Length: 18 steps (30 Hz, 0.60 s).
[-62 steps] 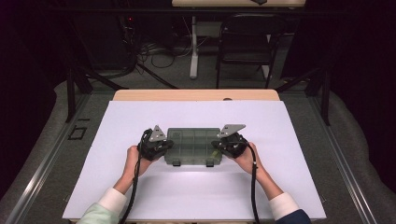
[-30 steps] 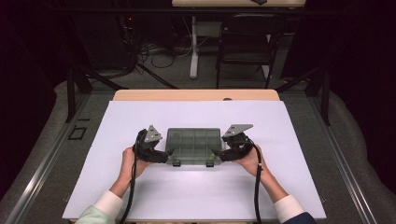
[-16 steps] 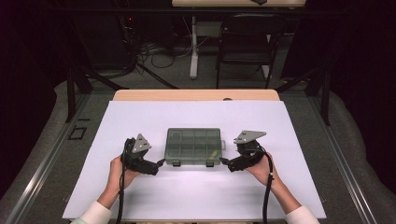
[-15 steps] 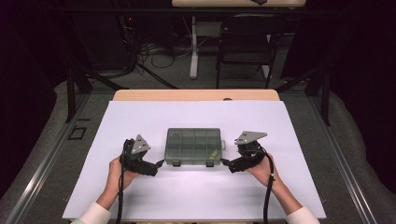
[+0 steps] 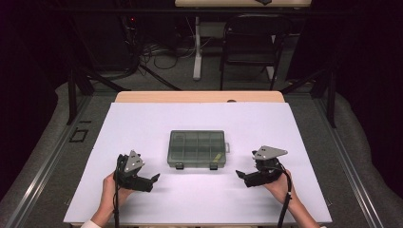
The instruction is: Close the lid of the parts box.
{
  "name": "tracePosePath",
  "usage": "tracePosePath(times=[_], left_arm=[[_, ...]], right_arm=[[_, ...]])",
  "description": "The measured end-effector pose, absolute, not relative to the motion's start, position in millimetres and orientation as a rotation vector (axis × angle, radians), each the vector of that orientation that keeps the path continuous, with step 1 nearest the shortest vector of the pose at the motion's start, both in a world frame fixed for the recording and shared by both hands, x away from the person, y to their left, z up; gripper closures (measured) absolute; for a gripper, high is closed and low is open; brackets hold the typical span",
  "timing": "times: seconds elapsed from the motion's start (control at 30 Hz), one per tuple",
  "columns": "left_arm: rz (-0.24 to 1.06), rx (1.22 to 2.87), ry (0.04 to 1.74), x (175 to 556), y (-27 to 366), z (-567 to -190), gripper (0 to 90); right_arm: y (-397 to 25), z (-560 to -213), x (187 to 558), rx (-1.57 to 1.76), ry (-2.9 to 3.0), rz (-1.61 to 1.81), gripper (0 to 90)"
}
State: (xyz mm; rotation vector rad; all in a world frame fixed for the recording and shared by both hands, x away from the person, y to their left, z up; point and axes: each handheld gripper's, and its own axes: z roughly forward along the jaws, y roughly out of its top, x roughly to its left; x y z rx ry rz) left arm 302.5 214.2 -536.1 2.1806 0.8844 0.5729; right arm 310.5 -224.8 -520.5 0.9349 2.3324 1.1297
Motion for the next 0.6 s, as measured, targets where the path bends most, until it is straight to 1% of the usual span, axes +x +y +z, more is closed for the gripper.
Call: tracePosePath(times=[0.3, 0.6], left_arm=[[0.612, 2.150, 0.877, 289.3, 217.5, -542.1, 0.0], [0.619, 2.147, 0.861, 284.7, 219.5, -546.7, 0.0]], right_arm=[[-233.9, -531.9, 293.4, 0.963, 2.302, 1.108, 5.0], [-241.5, -536.6, 286.1, 0.978, 2.261, 1.104, 4.1]])
